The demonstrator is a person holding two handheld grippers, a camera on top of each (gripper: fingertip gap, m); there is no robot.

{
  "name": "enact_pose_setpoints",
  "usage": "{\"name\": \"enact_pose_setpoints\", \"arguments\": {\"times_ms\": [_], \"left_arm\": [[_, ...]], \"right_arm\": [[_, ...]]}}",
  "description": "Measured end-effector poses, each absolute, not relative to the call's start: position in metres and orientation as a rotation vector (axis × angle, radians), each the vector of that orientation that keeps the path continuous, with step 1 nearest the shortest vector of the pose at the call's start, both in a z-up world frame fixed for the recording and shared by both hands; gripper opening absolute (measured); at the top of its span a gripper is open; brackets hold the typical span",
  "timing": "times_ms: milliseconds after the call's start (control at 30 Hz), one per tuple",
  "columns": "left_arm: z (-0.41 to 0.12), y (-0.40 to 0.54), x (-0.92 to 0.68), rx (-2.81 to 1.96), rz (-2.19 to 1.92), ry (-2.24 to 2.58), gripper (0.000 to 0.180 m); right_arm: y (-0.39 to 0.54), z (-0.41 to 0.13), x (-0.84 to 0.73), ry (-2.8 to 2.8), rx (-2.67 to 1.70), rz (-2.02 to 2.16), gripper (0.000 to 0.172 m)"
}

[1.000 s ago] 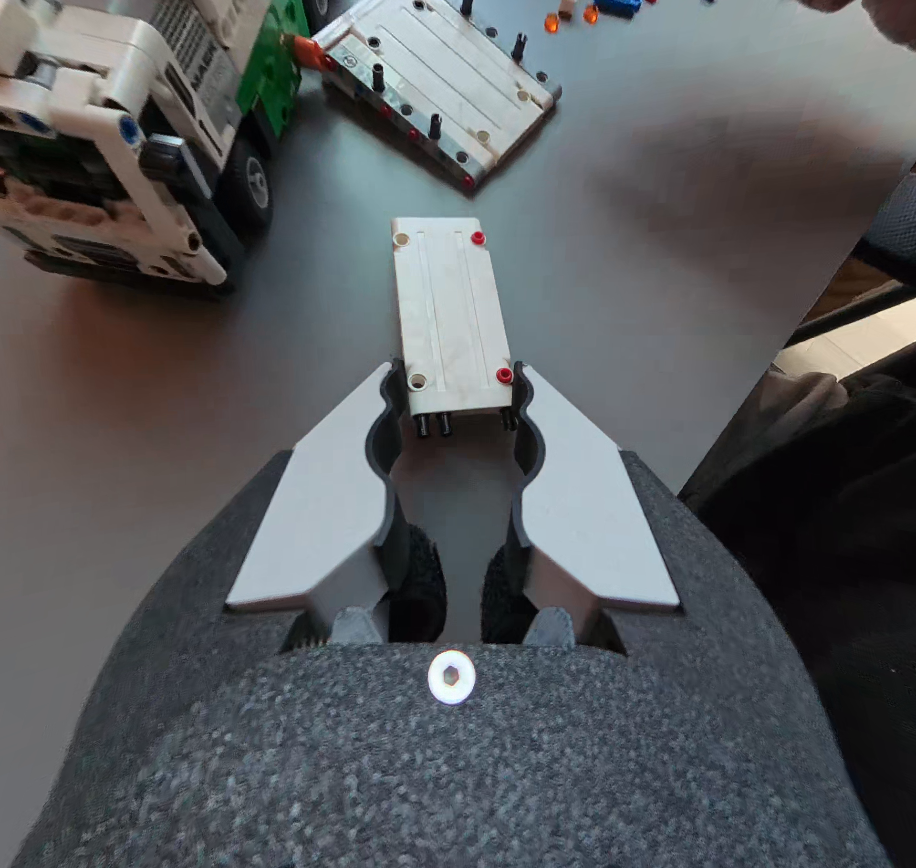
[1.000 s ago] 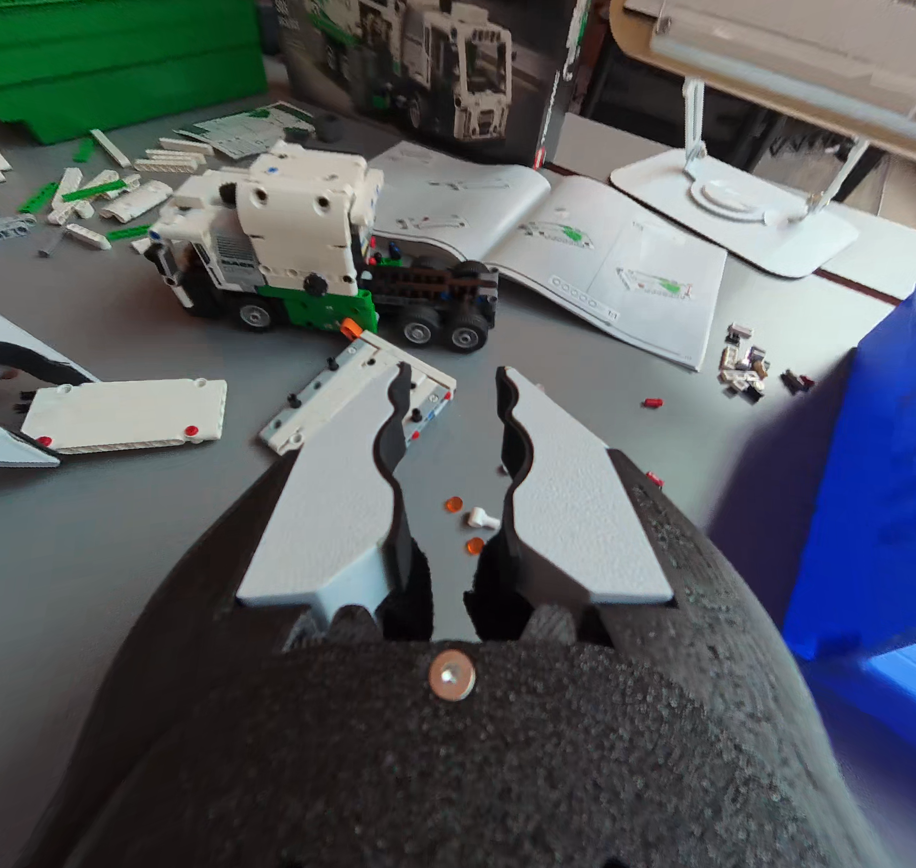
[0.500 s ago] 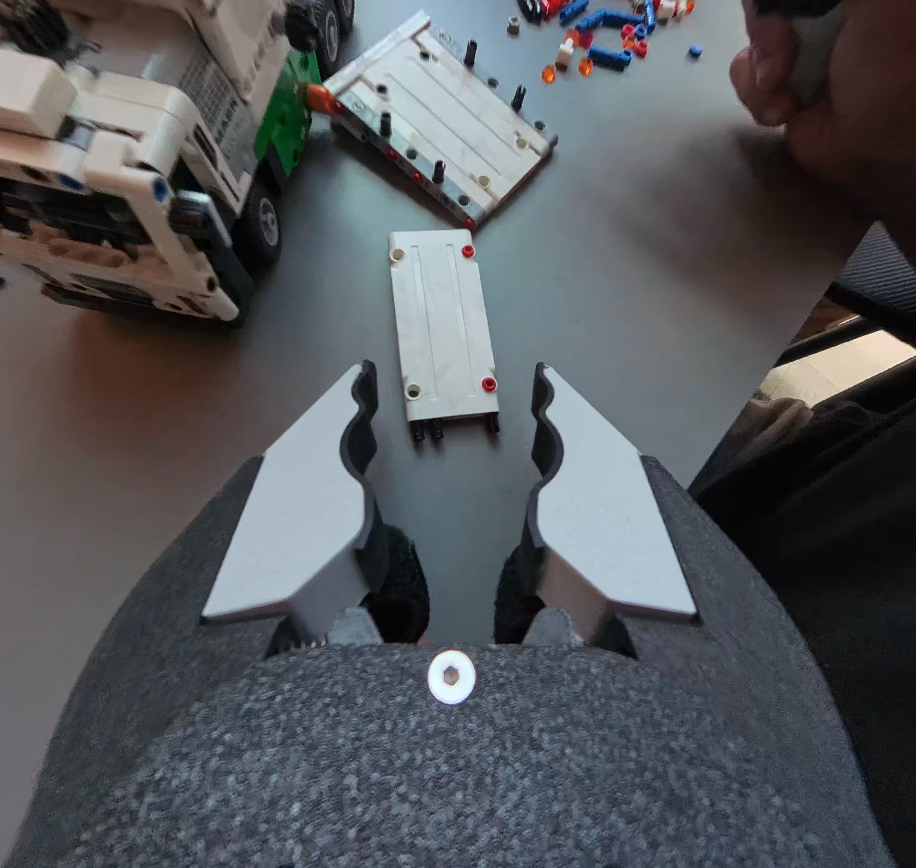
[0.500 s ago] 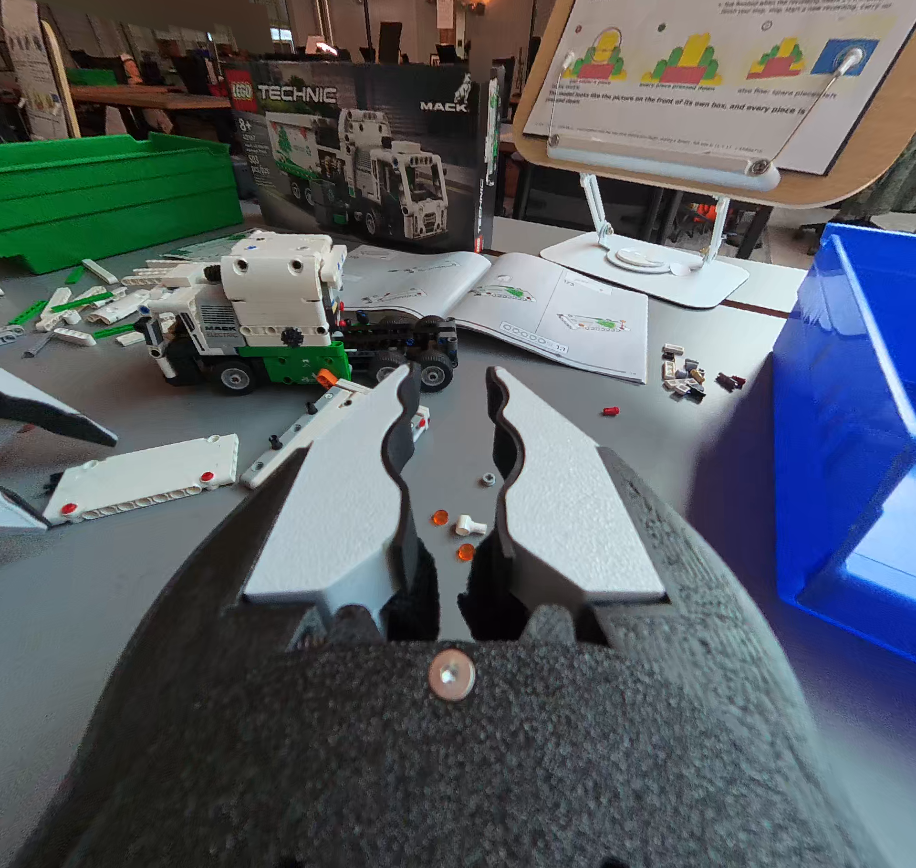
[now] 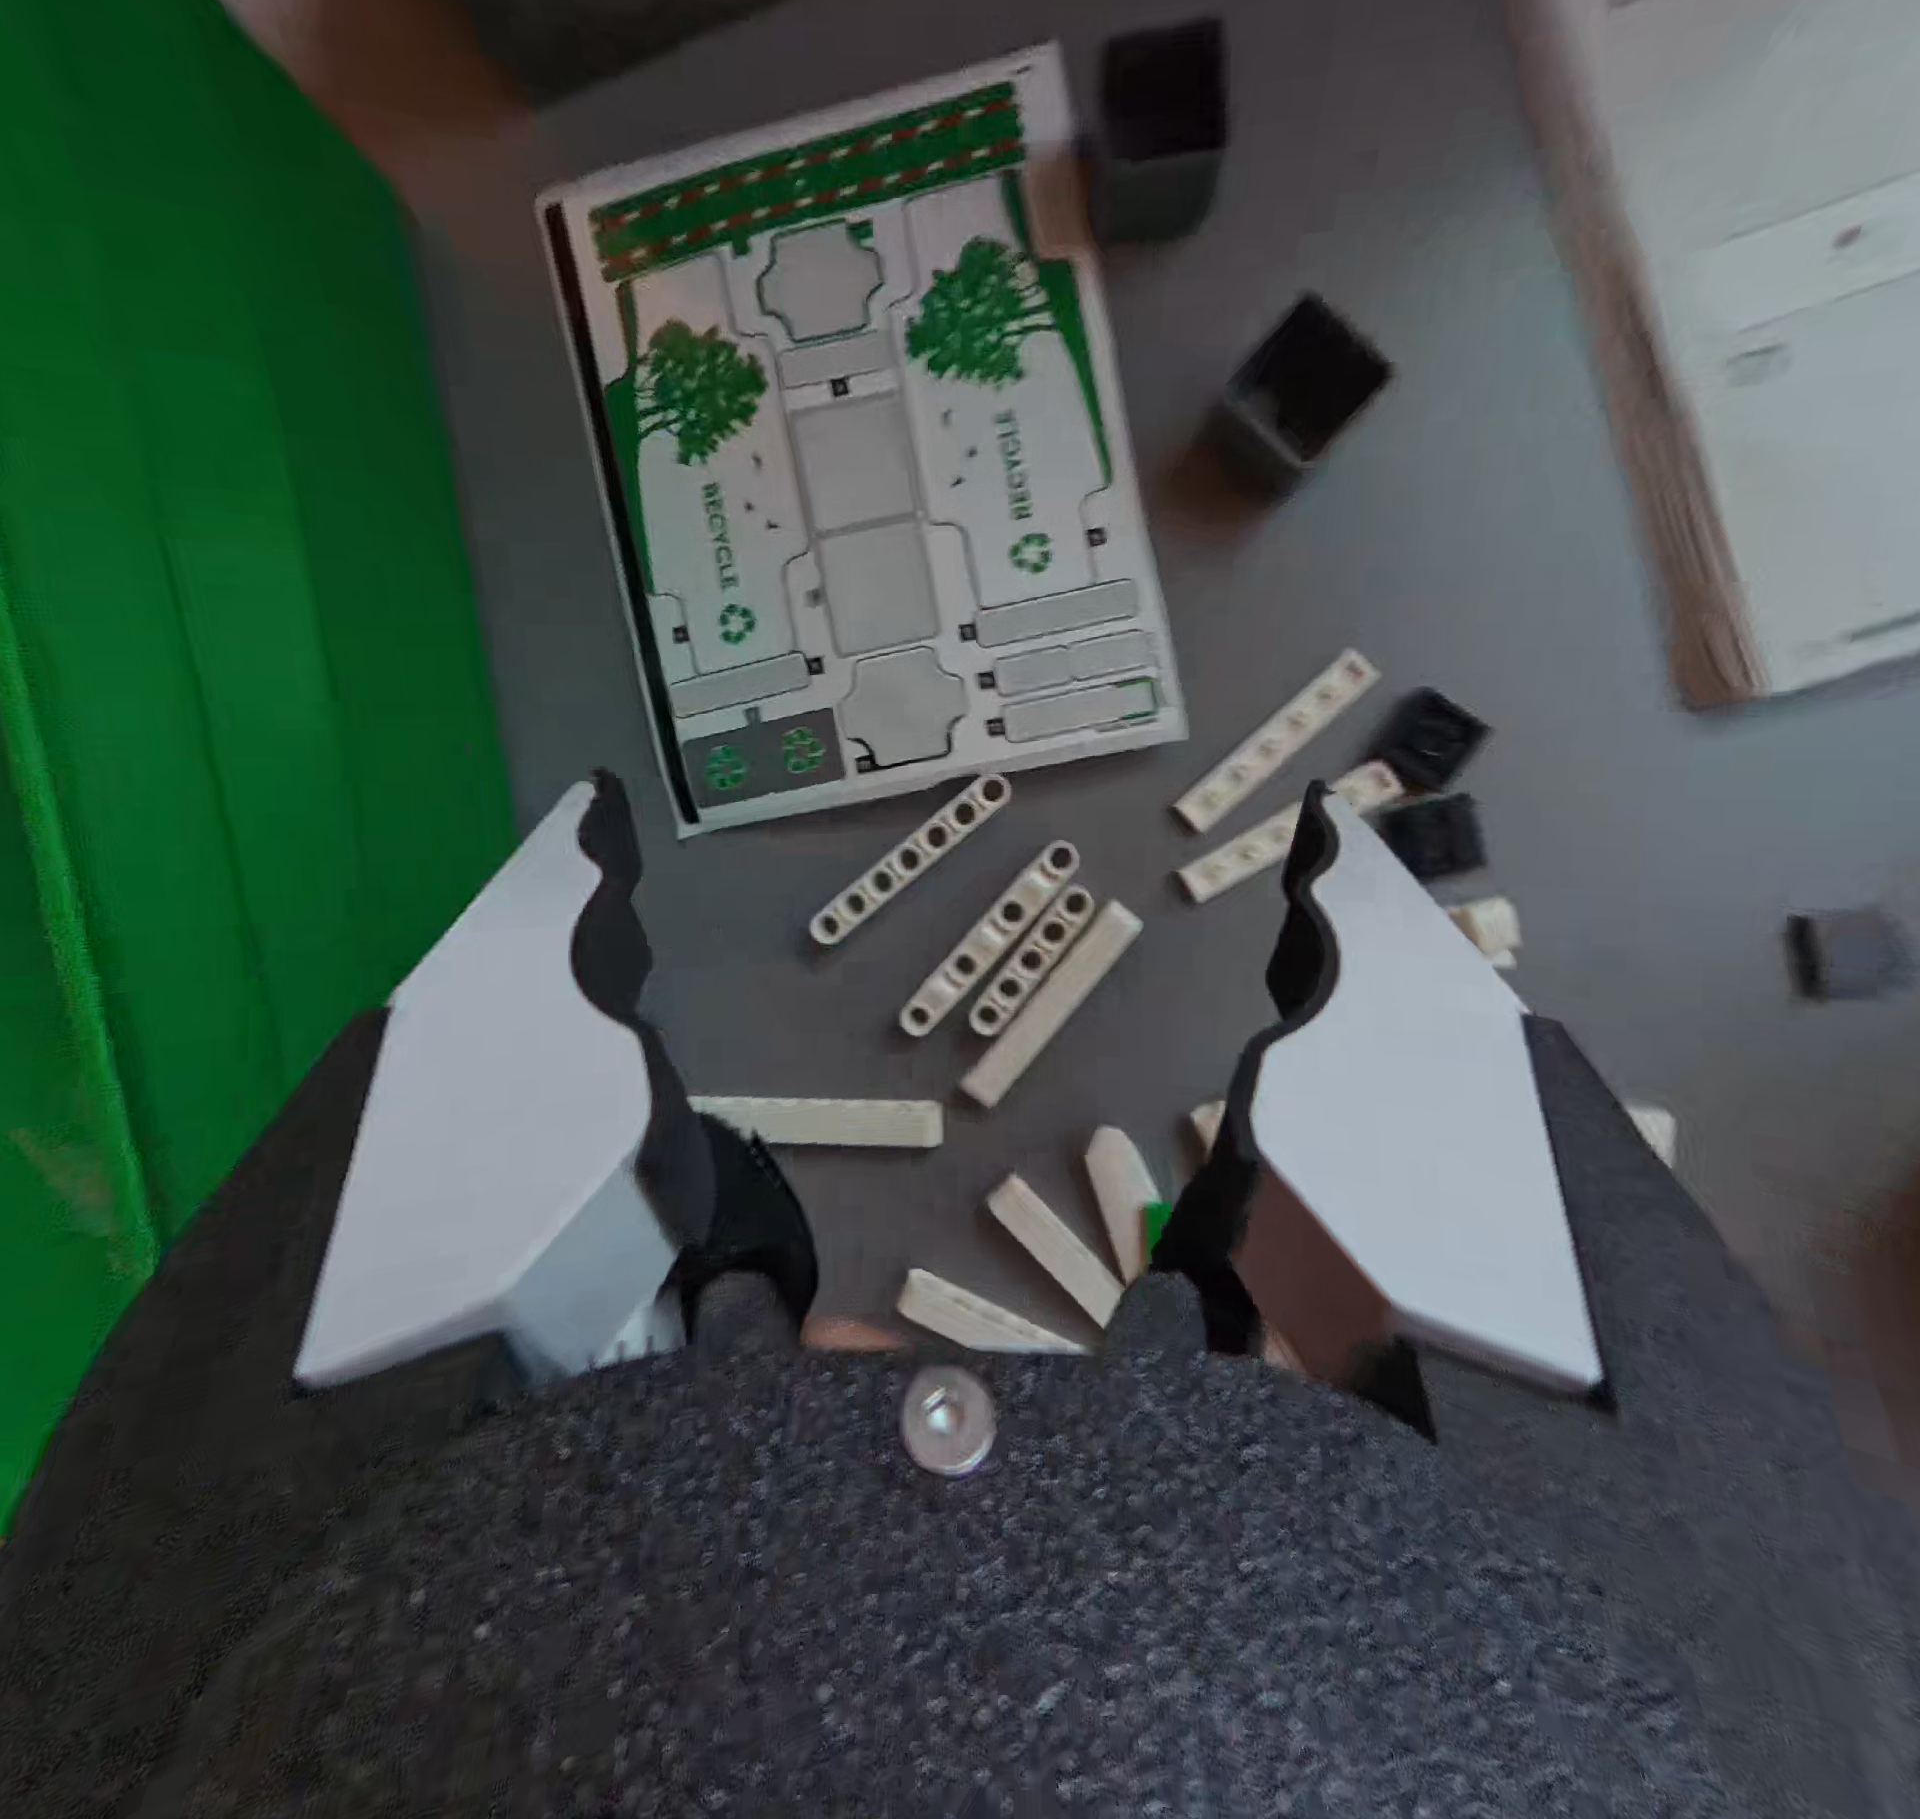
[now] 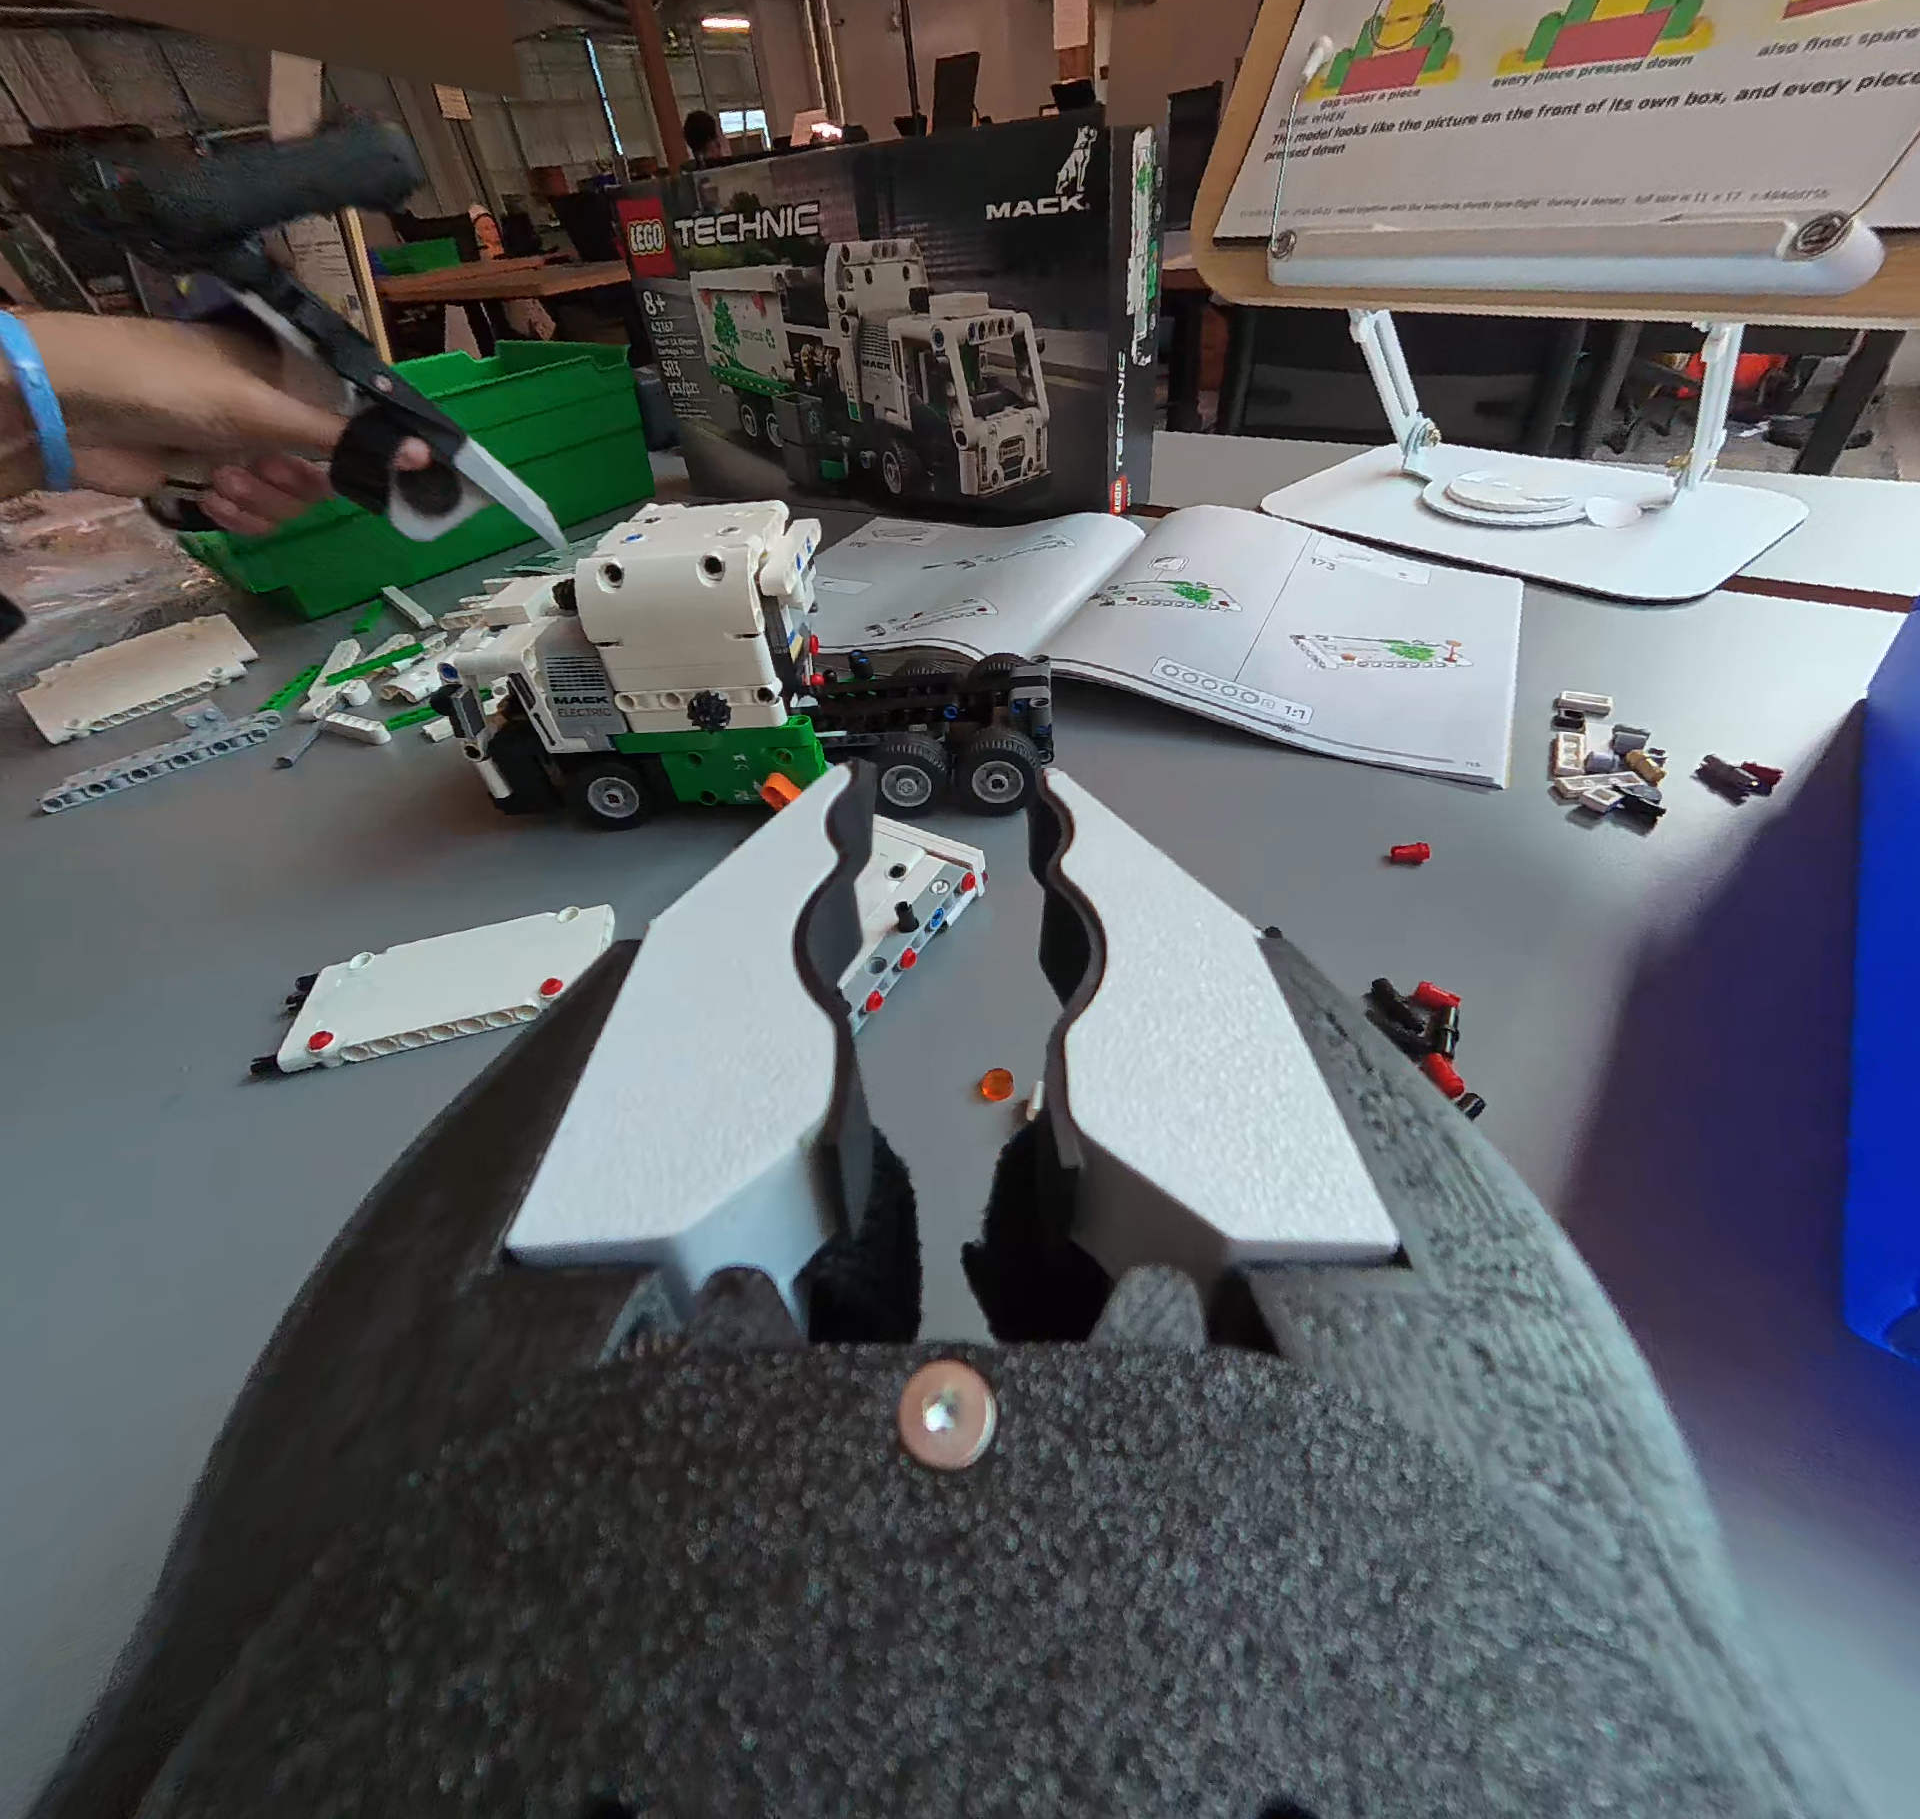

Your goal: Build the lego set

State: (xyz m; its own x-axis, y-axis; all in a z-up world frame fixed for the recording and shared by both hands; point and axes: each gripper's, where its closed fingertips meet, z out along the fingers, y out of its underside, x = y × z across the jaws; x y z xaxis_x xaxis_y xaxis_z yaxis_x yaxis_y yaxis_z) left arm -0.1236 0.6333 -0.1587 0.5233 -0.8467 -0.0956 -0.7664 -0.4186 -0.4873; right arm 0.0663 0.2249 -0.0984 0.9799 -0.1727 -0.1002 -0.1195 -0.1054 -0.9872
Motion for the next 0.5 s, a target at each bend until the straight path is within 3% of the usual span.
{"name": "enact_pose_setpoints", "arguments": {"times_ms": [33, 167, 500], "left_arm": [[-0.166, 0.643, -0.124, -2.307, -0.169, 1.302, 0.121], [-0.173, 0.659, -0.115, -2.378, -0.241, 1.176, 0.123], [-0.196, 0.661, -0.108, -2.454, -0.332, 1.137, 0.109]], "right_arm": [[0.225, -0.098, 0.066, 0.224, -1.676, -0.032, 0.028], [0.223, -0.097, 0.066, 0.236, -1.661, 0.011, 0.028], [0.225, -0.097, 0.061, 0.217, -1.666, 0.055, 0.028]]}}
